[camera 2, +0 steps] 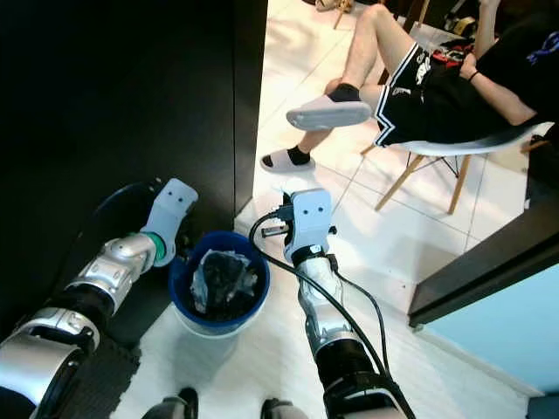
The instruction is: Clean up the room
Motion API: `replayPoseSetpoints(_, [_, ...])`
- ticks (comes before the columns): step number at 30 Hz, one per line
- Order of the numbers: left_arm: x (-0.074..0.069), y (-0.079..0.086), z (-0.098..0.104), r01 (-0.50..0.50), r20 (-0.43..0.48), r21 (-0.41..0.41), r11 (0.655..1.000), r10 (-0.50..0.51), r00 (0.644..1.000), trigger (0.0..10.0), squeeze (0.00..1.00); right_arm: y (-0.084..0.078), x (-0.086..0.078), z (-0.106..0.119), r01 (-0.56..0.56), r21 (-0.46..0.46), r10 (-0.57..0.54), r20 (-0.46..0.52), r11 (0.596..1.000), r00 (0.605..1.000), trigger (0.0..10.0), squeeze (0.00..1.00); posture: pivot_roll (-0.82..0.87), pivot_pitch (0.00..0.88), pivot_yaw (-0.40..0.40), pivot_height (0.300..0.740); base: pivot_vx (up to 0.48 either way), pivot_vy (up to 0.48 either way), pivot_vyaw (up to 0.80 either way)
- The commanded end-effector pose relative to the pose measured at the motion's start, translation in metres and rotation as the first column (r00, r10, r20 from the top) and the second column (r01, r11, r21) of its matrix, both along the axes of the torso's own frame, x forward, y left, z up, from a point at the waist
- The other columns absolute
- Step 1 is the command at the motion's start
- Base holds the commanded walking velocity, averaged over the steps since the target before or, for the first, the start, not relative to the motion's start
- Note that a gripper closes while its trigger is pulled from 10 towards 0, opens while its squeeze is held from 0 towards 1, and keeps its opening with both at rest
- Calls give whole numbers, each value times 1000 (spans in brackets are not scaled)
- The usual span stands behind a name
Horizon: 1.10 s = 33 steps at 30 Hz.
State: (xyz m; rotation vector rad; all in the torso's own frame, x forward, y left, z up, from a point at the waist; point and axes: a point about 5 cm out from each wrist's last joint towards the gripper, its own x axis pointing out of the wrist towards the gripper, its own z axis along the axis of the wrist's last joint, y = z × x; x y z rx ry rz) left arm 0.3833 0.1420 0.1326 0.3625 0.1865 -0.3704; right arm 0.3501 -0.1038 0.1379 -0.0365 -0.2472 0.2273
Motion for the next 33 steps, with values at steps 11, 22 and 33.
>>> replayPoseSetpoints(11, [-88,26,17,-144,299,-54,988,153,942,10000,0,45,12,-20,-231,-66,210,-232,971,950,10000,0,236,257,-78,740,0,0,0])
replayPoseSetpoints(22, [-136,33,28,-202,304,-72,977,215,928,10000,0,57,25,-5,-186,-97,154,-268,978,951,10000,1000,345,304,-105,740,0,0,0])
replayPoseSetpoints(33, [-144,34,38,-221,280,-56,974,227,933,10000,0,43,41,23,-15,-178,-13,-156,984,988,10000,0,355,286,-90,740,0,0,0])
